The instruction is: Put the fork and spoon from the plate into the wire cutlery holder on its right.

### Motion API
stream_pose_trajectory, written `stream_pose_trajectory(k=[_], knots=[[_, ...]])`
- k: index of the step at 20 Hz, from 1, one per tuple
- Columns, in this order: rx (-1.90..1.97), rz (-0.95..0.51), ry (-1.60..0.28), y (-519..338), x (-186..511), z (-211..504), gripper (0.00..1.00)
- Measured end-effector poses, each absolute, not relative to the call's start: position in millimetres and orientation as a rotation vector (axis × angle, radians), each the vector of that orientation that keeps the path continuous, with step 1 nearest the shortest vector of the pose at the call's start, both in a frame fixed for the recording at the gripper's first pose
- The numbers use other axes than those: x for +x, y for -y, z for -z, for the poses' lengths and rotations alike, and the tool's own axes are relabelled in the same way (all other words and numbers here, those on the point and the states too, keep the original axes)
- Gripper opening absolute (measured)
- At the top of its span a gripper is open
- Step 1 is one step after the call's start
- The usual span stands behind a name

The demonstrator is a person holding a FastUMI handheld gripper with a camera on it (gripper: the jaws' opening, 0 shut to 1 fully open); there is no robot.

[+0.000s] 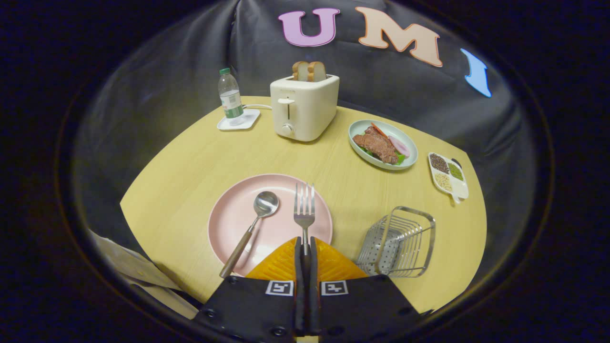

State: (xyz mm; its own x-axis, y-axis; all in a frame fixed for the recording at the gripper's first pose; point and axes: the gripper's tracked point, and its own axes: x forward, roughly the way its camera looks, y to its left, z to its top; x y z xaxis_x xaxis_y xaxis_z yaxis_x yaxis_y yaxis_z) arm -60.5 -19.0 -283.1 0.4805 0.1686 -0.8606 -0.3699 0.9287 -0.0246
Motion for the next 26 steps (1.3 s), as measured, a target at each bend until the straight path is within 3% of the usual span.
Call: stream_pose_trajectory(k=[12,26], knots=[[-0.296,-0.341,-1.082,103,-53,245,0.07],[-0.340,-0.346,-1.201,141,-55,269,0.10]])
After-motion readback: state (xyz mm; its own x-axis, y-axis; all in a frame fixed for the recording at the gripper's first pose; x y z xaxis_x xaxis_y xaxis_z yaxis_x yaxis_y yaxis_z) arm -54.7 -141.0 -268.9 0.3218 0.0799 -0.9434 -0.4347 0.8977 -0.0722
